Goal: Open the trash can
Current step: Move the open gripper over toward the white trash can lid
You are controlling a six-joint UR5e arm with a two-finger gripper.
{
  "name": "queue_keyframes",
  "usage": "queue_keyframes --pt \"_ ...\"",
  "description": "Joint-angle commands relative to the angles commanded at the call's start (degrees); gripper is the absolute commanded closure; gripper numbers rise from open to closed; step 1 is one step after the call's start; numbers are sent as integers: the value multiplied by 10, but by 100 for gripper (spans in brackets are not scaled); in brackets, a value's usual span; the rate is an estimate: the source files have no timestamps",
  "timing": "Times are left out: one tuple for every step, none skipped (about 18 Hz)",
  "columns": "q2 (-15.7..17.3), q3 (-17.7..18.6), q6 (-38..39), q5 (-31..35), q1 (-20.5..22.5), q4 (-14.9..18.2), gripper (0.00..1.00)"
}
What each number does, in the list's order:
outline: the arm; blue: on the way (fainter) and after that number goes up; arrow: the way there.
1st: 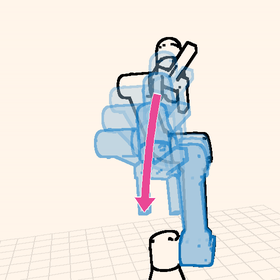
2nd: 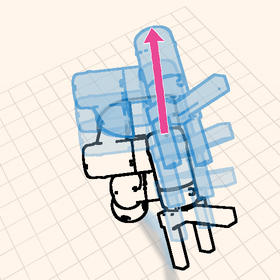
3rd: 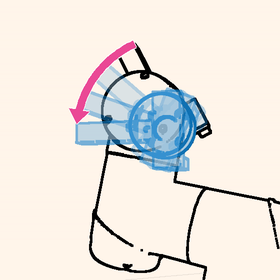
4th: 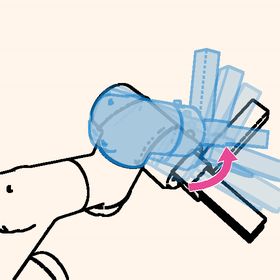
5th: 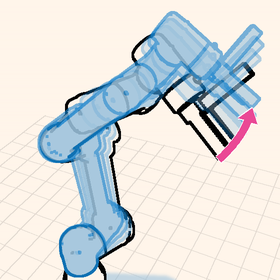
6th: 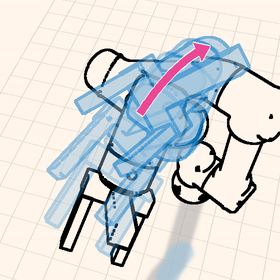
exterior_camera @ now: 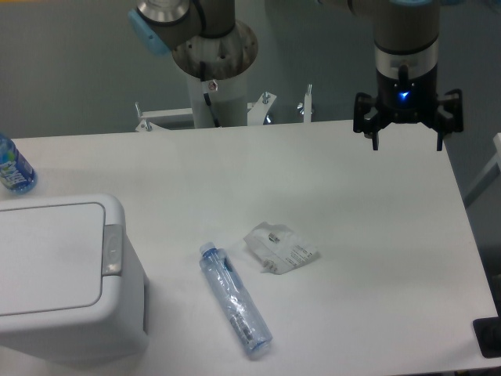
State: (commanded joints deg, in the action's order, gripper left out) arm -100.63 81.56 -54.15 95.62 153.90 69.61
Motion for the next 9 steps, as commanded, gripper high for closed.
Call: queue_keyframes --pt "0 1 5 0 0 -1 0" --pt "0 -1 9 -1 0 -2 0" --pt "1 -3 18 -4 -1 -3 0" --pt "1 -4 39 -13 -3 -4 0" --pt "1 -6 69 -29 -10 -4 0" --pt "1 -7 105 -46 -15 -4 0" --pt "1 -8 142 -61 -20 -6 0" --pt "1 -10 178 -73 -27 -17 0" --pt "0 -10 219 -83 -38 -29 0"
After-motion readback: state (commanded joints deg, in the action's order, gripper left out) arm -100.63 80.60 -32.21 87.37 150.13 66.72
